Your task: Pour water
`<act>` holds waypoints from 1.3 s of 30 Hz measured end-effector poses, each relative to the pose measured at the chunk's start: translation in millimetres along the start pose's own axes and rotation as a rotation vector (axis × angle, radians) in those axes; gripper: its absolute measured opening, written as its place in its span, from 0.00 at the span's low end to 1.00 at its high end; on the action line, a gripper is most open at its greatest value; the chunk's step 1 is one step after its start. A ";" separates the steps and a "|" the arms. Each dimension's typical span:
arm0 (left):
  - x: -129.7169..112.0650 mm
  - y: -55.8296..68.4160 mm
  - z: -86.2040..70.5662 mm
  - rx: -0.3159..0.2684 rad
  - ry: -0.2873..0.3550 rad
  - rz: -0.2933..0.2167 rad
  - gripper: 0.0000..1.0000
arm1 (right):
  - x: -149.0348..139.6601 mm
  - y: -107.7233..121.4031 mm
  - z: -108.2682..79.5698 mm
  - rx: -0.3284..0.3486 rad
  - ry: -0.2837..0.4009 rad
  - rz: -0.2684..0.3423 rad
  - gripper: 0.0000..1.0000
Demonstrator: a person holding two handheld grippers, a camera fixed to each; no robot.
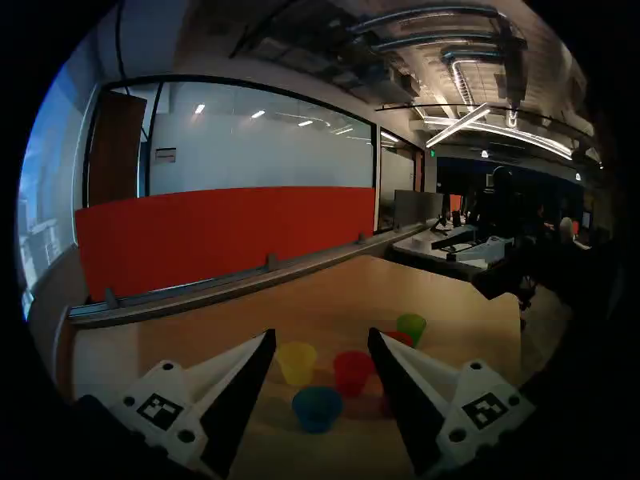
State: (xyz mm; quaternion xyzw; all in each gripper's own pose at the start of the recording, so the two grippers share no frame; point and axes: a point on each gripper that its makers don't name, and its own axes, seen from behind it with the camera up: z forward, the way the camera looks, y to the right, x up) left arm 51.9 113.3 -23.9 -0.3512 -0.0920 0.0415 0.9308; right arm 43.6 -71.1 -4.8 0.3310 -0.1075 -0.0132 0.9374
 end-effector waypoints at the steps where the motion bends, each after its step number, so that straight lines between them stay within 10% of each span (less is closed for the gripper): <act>1: -2.9 0.6 1.0 -0.003 -0.009 0.007 0.85 | -3.7 0.0 0.3 0.003 -0.009 -0.001 0.99; 39: -121.8 5.0 43.5 -0.083 -0.267 0.029 0.85 | -123.9 9.7 24.1 0.026 -0.256 -0.013 0.99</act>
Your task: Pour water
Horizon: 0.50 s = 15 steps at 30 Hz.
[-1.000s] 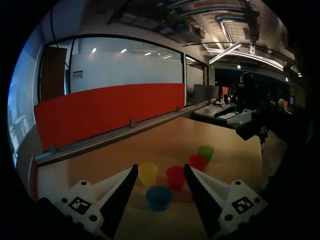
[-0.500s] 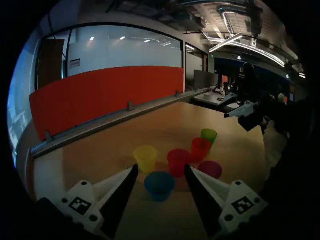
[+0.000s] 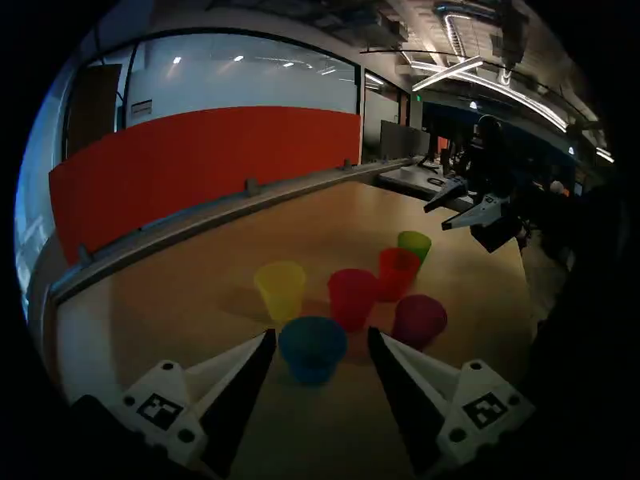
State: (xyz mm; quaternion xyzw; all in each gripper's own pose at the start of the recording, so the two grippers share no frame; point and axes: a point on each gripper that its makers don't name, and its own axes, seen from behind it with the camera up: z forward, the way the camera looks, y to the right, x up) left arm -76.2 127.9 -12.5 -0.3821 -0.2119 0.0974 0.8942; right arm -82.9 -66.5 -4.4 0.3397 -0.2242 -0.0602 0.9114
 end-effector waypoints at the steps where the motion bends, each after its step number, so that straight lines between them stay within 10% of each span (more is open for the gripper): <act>1: -3.0 0.6 0.8 -0.003 -0.008 0.002 0.85 | -2.6 0.7 1.0 0.000 -0.006 0.001 0.99; 15: -44.0 -0.6 12.5 -0.015 -0.108 0.012 0.85 | -31.7 5.7 12.2 -0.004 -0.066 0.007 0.99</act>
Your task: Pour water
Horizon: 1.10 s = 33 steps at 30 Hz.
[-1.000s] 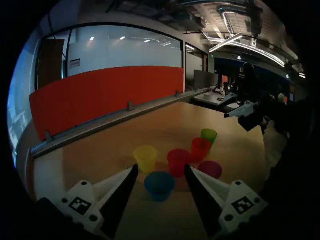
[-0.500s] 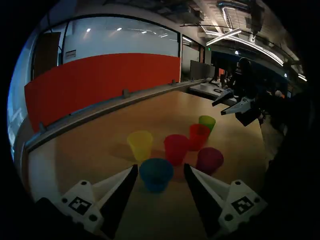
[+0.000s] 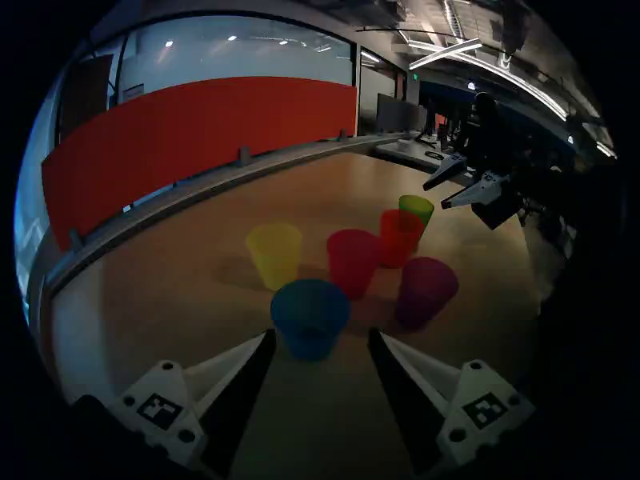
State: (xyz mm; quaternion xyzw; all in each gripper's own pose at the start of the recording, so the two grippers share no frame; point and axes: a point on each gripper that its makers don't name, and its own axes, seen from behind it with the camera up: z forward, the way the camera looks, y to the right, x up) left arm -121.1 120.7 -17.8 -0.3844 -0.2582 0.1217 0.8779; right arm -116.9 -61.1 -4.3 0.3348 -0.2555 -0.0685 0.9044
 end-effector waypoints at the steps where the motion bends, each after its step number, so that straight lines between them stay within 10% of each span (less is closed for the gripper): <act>1: -2.9 -1.3 0.8 0.003 -0.008 0.002 0.85 | -2.1 0.3 1.0 0.000 -0.004 0.000 0.99; 33: -26.9 -12.6 48.9 -0.035 -0.089 -0.019 0.85 | -27.7 0.0 43.5 0.030 -0.075 -0.022 1.00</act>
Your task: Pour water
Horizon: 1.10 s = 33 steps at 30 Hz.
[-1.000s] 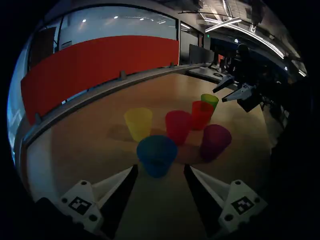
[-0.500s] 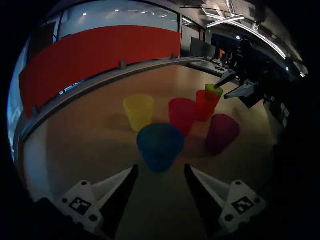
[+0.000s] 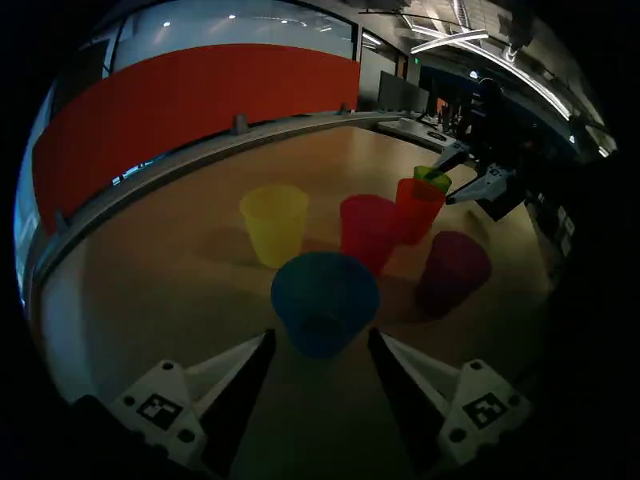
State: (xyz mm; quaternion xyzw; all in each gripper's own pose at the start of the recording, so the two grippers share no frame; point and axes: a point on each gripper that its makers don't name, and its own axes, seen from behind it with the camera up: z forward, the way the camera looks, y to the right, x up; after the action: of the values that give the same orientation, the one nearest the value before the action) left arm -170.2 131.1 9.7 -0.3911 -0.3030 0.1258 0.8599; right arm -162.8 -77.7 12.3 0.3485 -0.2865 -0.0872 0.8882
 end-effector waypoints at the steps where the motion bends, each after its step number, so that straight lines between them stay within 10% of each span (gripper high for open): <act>1: 0.7 0.0 1.5 -0.002 0.000 0.001 0.85 | 0.1 -0.1 1.6 0.001 -0.001 -0.002 1.00; 33: 10.5 2.3 28.3 -0.028 0.010 -0.025 0.85 | 9.4 1.3 26.0 0.021 0.008 -0.004 1.00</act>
State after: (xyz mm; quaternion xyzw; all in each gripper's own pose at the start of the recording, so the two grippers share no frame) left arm -179.5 154.3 26.9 -0.3999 -0.3053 0.1090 0.8573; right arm -170.0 -94.8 32.7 0.3589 -0.2833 -0.0846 0.8853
